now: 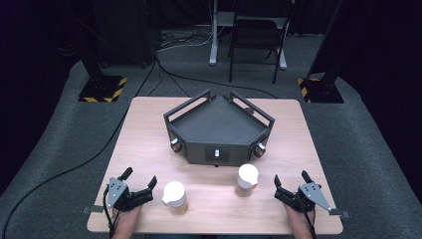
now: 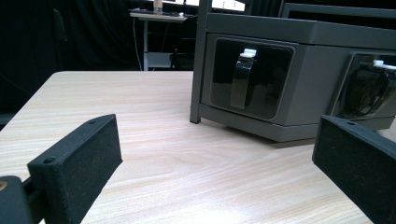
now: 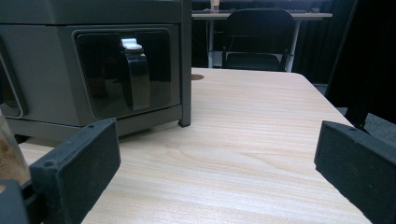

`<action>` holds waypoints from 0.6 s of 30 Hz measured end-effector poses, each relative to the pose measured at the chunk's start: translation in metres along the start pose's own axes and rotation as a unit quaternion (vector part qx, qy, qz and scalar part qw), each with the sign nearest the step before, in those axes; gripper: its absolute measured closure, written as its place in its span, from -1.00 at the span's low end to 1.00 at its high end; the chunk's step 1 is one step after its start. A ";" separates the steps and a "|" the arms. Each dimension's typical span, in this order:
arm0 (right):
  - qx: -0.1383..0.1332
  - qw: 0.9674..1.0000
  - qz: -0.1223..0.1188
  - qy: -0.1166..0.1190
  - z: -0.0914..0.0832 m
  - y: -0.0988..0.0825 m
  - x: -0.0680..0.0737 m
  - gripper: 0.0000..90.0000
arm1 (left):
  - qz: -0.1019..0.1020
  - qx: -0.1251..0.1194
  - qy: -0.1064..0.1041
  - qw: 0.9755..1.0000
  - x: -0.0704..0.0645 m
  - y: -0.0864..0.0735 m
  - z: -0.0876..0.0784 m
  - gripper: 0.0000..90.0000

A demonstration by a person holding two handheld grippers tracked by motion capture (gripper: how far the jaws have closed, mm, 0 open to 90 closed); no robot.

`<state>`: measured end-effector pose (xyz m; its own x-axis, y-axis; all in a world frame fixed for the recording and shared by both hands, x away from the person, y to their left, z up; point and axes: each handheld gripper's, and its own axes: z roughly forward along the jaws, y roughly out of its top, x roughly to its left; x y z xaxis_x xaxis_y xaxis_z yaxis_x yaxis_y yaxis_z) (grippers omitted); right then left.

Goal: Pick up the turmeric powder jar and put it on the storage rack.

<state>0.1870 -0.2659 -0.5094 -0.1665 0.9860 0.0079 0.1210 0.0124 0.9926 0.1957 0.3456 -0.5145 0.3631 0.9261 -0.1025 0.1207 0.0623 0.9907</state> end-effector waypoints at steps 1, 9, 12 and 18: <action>0.000 1.000 -0.001 0.000 0.000 0.000 0.000 -1.00 | 0.000 0.000 0.000 1.000 0.000 0.000 0.000 -0.98; -0.002 1.000 0.000 0.000 0.000 -0.001 0.000 -1.00 | -0.006 -0.002 -0.007 1.000 0.002 0.000 -0.004 -0.98; -0.002 1.000 0.001 0.000 0.000 -0.001 0.000 -1.00 | -0.002 -0.002 -0.012 1.000 0.004 0.000 -0.009 -0.98; -0.005 1.000 0.000 0.000 -0.001 -0.002 0.000 -1.00 | 0.031 0.001 -0.021 0.999 0.003 0.006 -0.022 -0.98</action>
<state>0.1859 -0.2663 -0.5110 -0.1668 0.9860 0.0090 0.1115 0.0098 0.9937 0.1774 0.3565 -0.5067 0.4090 0.9114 -0.0444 0.0986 0.0042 0.9951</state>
